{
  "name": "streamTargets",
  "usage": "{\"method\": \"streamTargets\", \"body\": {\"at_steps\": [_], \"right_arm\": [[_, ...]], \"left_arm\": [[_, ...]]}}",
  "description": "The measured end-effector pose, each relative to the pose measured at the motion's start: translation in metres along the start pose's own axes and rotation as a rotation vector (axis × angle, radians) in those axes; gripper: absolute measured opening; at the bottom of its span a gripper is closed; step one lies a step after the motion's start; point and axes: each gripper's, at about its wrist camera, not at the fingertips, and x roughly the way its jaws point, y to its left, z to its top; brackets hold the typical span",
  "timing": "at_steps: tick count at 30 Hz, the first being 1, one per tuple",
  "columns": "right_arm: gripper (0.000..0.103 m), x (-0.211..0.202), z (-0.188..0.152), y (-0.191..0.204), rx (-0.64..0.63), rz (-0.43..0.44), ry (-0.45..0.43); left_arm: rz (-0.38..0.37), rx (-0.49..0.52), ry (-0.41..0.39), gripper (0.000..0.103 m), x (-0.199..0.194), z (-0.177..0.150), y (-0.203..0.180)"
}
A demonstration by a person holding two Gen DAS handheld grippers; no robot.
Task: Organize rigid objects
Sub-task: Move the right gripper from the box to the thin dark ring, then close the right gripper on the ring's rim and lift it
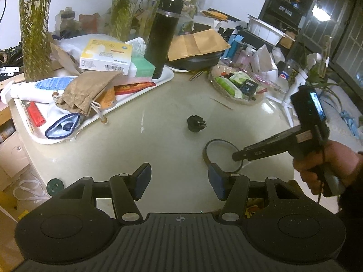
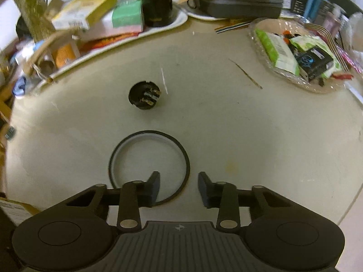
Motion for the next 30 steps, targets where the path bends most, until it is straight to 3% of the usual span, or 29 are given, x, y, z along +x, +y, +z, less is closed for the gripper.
{"method": "streamTargets", "body": {"at_steps": [2,6,12,19,20,22,24,27,30], "right_arm": [[0.015,0.006,0.002,0.001,-0.023,-0.014,0.020],[0.008,0.008,0.003,0.001,-0.066,-0.054,0.010],[0.008,0.008,0.002,-0.012,-0.091,-0.081,-0.005],[0.011,0.006,0.005,-0.021,-0.063,-0.030,0.005],[0.015,0.005,0.005,-0.022,-0.050,-0.020,0.005],[0.037,0.004,0.006,-0.024,-0.019,0.003,0.008],[0.082,0.002,0.007,-0.025,0.019,0.033,0.001],[0.099,0.001,0.009,-0.023,0.056,0.077,-0.003],[0.103,0.005,0.012,-0.015,0.062,0.089,0.021]], "left_arm": [[-0.001,0.002,-0.001,0.055,0.000,0.000,0.000],[-0.005,0.003,-0.003,0.055,0.000,0.000,0.000],[-0.012,0.006,-0.006,0.055,0.001,0.000,-0.001],[-0.012,0.013,-0.007,0.055,0.001,0.000,-0.003],[-0.013,0.012,-0.008,0.055,0.001,0.000,-0.002],[-0.012,0.008,-0.009,0.055,0.001,0.000,-0.002],[-0.012,0.005,-0.010,0.055,0.001,0.000,-0.001],[-0.013,0.004,-0.010,0.055,0.001,0.000,-0.002],[-0.009,0.006,-0.009,0.055,0.001,0.000,-0.002]]}}
